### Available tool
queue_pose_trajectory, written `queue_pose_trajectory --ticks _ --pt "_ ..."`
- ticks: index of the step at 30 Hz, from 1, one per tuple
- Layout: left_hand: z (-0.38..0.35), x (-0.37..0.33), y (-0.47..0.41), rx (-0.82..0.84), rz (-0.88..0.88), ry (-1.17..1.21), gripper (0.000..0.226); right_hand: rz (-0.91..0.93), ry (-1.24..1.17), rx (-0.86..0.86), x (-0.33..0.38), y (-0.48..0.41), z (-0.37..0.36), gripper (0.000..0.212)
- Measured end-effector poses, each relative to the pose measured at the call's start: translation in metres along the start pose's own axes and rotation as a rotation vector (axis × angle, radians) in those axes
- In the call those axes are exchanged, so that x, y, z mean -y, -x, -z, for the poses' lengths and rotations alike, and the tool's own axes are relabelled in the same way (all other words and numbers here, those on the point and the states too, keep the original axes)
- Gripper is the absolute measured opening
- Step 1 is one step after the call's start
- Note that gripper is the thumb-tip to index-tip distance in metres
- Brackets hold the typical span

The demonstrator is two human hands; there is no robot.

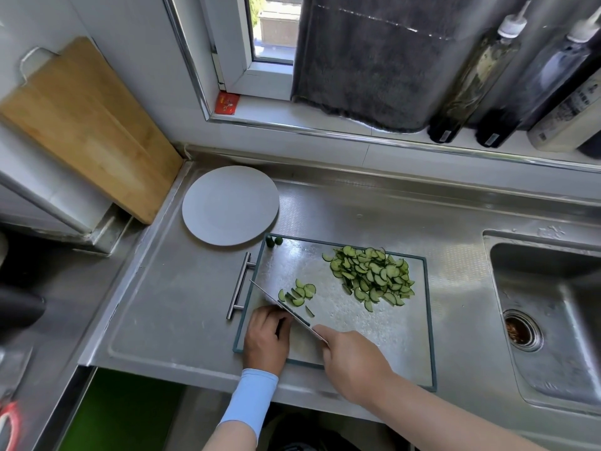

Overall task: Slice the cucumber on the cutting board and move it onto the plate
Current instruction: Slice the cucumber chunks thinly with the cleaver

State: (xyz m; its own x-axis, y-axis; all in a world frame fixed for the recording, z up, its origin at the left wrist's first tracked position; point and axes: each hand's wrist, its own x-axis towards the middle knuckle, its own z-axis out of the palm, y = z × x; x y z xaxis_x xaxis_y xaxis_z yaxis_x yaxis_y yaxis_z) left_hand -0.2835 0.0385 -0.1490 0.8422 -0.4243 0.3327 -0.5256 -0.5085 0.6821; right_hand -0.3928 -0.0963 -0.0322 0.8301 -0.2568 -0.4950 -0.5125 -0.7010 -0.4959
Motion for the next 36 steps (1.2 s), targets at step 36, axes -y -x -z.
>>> queue_pose_trajectory --ticks 36 --pt "0.005 -0.006 0.0 -0.021 0.053 0.047 0.024 -0.013 -0.022 0.016 -0.004 0.009 0.002 0.026"
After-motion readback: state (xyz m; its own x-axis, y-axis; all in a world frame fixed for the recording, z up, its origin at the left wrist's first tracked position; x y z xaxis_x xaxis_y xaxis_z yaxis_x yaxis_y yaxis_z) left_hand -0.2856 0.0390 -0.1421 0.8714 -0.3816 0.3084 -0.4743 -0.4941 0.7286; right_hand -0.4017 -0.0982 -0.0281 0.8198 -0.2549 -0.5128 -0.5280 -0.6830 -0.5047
